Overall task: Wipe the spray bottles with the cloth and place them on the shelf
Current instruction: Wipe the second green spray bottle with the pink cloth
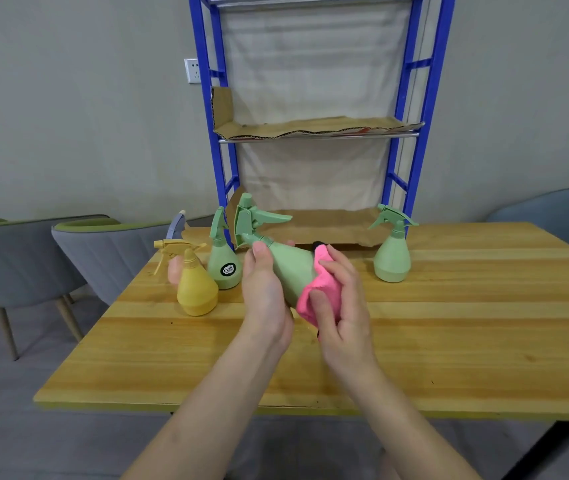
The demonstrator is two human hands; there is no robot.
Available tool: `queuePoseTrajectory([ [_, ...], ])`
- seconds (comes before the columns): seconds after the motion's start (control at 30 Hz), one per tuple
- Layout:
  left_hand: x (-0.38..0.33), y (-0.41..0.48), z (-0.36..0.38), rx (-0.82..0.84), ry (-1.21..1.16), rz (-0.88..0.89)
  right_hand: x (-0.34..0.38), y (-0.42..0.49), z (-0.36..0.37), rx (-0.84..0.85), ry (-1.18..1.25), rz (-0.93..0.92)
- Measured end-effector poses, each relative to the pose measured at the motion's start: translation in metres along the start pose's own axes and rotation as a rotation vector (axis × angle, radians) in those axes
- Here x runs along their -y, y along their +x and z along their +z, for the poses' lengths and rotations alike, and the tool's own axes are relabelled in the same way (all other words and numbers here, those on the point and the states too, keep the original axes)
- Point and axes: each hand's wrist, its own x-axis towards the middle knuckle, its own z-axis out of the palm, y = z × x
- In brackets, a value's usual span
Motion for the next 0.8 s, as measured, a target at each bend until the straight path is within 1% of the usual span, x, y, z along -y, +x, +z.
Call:
queuePoseTrajectory([
  [0.07,0.000,-0.003,0.001,-0.033,0.033,0.038,-0.003,-0.002,0.003,0.033,-0.050,-0.039],
  [0.1,0.001,-0.004,0.001,-0.040,0.039,0.055,-0.001,-0.002,0.004,0.039,-0.024,-0.008],
  [0.13,0.001,-0.004,0.000,-0.037,0.044,0.068,0.003,-0.002,0.004,0.032,0.030,0.071],
  [0.23,0.001,-0.008,-0.003,0.016,0.042,0.117,0.016,0.003,0.004,0.035,0.327,0.451],
  [0.27,0.001,-0.010,-0.003,0.029,0.036,0.129,0.017,0.005,0.004,0.039,0.378,0.511],
  [0.3,0.001,-0.010,-0.003,0.033,0.025,0.137,0.018,0.005,0.004,0.035,0.353,0.492],
  [0.33,0.001,-0.008,-0.002,0.029,0.006,0.140,0.019,0.004,0.005,0.025,0.269,0.387],
  [0.43,0.000,-0.005,0.001,0.013,-0.082,0.104,0.011,-0.004,0.007,0.031,-0.067,-0.064],
  [0.47,-0.001,-0.005,0.001,0.019,-0.095,0.094,0.008,-0.005,0.008,0.041,-0.120,-0.156],
  [0.5,-0.002,-0.005,0.001,0.035,-0.093,0.095,0.007,-0.006,0.009,0.045,-0.131,-0.189],
  [0.53,-0.003,-0.005,0.000,0.061,-0.082,0.102,0.011,-0.007,0.009,0.046,-0.096,-0.166],
  [0.57,-0.004,-0.004,-0.002,0.090,-0.082,0.118,0.018,-0.006,0.009,0.042,-0.011,-0.099],
  [0.6,-0.007,-0.004,-0.003,0.121,-0.086,0.139,0.027,-0.005,0.008,0.029,0.116,0.035],
  [0.67,-0.012,-0.001,-0.004,0.169,-0.071,0.193,0.040,-0.003,0.009,0.062,0.415,0.371],
  [0.7,-0.014,0.002,-0.004,0.187,-0.052,0.210,0.041,0.000,0.008,0.076,0.526,0.488],
  [0.73,-0.016,0.002,-0.002,0.190,-0.017,0.223,0.038,0.002,0.008,0.074,0.546,0.522],
  [0.8,-0.018,0.001,0.001,0.162,0.062,0.243,0.037,0.004,0.010,0.051,0.485,0.479],
])
